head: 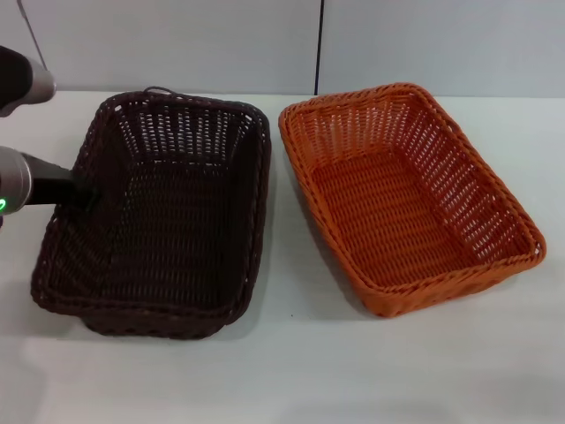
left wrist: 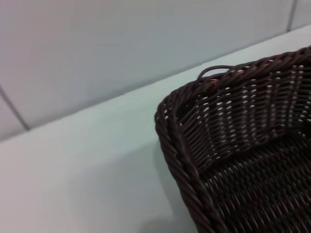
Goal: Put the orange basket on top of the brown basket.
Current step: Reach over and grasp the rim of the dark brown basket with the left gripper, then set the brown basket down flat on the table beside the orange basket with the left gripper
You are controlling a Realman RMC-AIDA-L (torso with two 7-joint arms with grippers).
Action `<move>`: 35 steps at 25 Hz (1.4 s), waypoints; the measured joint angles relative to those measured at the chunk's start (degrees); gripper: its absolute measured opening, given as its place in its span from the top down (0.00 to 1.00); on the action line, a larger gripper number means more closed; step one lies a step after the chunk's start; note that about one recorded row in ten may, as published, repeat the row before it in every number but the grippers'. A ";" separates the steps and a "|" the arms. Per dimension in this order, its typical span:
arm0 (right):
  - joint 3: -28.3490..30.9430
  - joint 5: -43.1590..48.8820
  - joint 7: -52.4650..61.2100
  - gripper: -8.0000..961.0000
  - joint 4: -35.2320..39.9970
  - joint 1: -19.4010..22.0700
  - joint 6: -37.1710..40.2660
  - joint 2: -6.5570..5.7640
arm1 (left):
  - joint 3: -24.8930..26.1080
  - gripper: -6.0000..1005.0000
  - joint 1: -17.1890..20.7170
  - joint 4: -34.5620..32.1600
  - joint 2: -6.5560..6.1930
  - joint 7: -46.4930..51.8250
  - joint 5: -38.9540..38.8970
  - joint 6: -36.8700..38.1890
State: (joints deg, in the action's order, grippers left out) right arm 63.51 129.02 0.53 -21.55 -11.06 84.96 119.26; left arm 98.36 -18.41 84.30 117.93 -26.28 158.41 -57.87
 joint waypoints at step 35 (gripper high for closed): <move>-0.23 0.02 0.00 0.13 -0.65 0.70 2.24 0.03 | 23.02 0.80 -20.88 -22.24 -0.04 -56.62 -21.34 -16.95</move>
State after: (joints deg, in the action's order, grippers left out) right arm 63.28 129.04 0.52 -22.19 -10.36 87.20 119.30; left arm 121.39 -39.28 62.06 117.89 -82.90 137.07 -74.82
